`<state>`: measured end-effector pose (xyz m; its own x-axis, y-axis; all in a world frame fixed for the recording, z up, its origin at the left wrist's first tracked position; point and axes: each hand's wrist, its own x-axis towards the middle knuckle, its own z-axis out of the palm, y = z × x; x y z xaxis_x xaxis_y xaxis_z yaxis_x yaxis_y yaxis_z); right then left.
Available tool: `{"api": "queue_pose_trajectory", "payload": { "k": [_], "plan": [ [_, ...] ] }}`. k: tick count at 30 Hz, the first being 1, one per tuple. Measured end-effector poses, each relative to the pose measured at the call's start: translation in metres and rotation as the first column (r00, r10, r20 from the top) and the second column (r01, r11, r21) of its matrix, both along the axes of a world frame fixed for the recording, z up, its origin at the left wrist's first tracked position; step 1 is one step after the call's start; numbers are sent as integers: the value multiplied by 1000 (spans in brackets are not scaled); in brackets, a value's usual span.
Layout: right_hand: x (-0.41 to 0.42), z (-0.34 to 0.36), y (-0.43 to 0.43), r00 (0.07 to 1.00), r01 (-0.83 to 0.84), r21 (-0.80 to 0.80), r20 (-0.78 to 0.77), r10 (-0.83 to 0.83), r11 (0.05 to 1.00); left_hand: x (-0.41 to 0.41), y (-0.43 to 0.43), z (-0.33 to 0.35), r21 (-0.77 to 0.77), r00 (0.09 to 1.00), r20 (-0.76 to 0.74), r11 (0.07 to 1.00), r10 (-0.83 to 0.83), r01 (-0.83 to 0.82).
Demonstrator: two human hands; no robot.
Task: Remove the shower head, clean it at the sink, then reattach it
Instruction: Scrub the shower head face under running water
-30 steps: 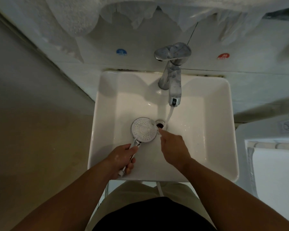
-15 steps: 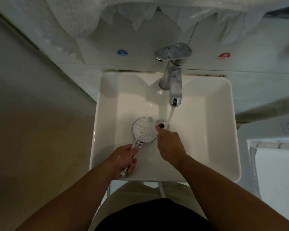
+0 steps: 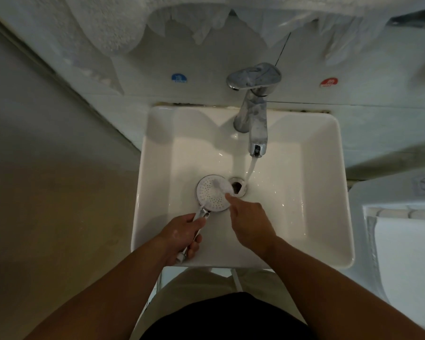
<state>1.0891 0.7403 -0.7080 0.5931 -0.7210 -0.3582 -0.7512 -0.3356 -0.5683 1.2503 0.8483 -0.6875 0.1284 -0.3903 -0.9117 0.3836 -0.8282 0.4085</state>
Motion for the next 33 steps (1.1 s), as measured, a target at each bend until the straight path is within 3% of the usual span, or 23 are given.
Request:
{"api": "queue_pose_trajectory", "payload": {
  "k": [4, 8, 13, 17, 22, 27, 31, 33],
  "plan": [
    [7, -7, -23, 996, 80, -64, -41, -83, 995, -1, 0, -2, 3, 1000, -10, 1000, 12, -12],
    [11, -1, -1, 1000, -19, 4, 6, 19, 1000, -1, 0, -3, -3, 1000, -2, 1000, 18, -18],
    [6, -5, -21, 996, 71, -55, -45, -74, 996, -1, 0, -3, -6, 1000, 0, 1000, 12, -12],
    [12, -2, 1, 1000, -19, 36, 20, 19, 999, -1, 0, -2, -12, 1000, 5, 1000, -1, 1],
    [10, -8, -20, 996, 67, -44, -52, -69, 997, -1, 0, -1, -8, 1000, 19, 1000, -13, 13],
    [16, -1, 1, 999, -34, 26, -2, 34, 999, -1, -1, 1, -4, 1000, 20, 1000, -13, 13],
    [17, -5, -19, 997, 17, -52, -77, -21, 998, -2, -1, 0, -9, 1000, 19, 1000, -8, 9],
    [21, -3, -12, 998, 16, -18, -64, -17, 1000, -2, 0, 0, -10, 1000, 25, 1000, -14, 14]
  ]
}}
